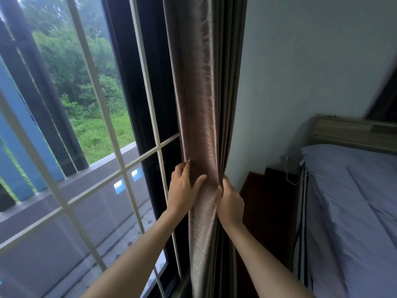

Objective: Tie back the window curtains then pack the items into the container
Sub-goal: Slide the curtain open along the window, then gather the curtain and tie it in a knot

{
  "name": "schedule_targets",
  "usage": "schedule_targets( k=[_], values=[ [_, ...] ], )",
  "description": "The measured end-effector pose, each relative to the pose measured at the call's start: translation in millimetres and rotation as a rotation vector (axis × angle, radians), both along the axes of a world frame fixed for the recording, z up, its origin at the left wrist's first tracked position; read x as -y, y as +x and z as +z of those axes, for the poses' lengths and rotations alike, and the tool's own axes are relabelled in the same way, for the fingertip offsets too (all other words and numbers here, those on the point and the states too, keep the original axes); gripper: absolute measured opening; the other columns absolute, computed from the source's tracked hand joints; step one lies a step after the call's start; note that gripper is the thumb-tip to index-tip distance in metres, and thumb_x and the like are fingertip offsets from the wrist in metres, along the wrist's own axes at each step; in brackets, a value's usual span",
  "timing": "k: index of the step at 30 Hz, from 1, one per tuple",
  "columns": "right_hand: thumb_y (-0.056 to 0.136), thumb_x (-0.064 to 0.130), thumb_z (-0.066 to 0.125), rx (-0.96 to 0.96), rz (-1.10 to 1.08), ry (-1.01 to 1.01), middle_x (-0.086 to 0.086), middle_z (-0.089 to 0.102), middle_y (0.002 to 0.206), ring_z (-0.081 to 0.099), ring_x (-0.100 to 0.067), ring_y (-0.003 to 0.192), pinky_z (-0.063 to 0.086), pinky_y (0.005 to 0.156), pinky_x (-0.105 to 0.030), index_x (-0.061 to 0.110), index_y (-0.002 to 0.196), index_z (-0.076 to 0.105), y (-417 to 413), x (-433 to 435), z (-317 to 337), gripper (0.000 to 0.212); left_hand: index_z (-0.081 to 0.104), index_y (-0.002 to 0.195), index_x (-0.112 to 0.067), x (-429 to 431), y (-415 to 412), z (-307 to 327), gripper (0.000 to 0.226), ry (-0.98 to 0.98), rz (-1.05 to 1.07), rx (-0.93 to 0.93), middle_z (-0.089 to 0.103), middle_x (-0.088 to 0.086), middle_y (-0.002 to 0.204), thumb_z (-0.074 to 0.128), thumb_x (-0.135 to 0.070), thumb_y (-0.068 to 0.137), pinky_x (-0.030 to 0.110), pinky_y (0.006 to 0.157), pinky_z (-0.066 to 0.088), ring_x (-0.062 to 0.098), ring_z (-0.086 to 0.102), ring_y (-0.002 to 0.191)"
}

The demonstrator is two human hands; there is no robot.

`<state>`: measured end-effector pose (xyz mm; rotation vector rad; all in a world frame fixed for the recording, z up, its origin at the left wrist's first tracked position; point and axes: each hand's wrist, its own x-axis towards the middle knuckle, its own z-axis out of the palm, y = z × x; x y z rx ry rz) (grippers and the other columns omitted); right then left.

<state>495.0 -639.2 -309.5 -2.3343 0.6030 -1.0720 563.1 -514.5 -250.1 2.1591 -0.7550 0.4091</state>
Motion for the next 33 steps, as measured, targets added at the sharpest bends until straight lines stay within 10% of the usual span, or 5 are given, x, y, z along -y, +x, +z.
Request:
schedule_targets(
  k=[9, 18, 28, 33],
  values=[
    [0.101, 0.019, 0.049, 0.063, 0.460, 0.605, 0.019, 0.066, 0.108, 0.061, 0.007, 0.101, 0.050, 0.089, -0.018, 0.034, 0.117, 0.059, -6.2, 0.6, 12.1, 0.024, 0.022, 0.151, -0.009, 20.6, 7.0, 11.4, 0.104, -0.074, -0.080, -0.244, 0.024, 0.009, 0.149, 0.062, -0.065, 0.073, 0.033, 0.114, 0.031, 0.025, 0.030, 0.138],
    [0.090, 0.021, 0.067, 0.048, 0.613, 1.381, -0.019, 0.073, 0.103, 0.071, -0.029, 0.091, 0.058, 0.083, -0.038, 0.008, 0.102, 0.055, -2.1, 18.4, 15.5, 0.021, 0.062, 0.110, -0.024, 31.8, 18.8, 15.0, 0.052, -0.137, -0.233, -0.460, 0.061, 0.000, 0.121, 0.081, -0.048, 0.068, 0.026, 0.096, 0.049, 0.011, 0.059, 0.111],
    [0.078, 0.010, 0.079, 0.064, 0.481, 1.302, -0.019, 0.074, 0.093, 0.072, -0.028, 0.090, 0.058, 0.085, -0.033, -0.008, 0.090, 0.068, 27.1, 15.0, 19.2, 0.025, 0.072, 0.088, -0.011, 39.8, 23.0, 18.1, 0.030, -0.253, -0.214, -0.620, 0.075, 0.003, 0.083, 0.088, -0.022, 0.065, 0.020, 0.072, 0.057, 0.011, 0.072, 0.081],
    [0.076, 0.018, 0.080, 0.148, 0.246, 0.880, -0.007, 0.069, 0.082, 0.068, -0.019, 0.076, 0.056, 0.068, -0.032, 0.010, 0.073, 0.069, 40.1, -5.8, 16.5, 0.014, 0.069, 0.075, -0.010, 39.0, 22.5, 17.2, 0.022, -0.296, -0.100, -0.577, 0.072, 0.001, 0.071, 0.087, -0.020, 0.068, 0.015, 0.063, 0.053, 0.005, 0.070, 0.066]
  ],
)
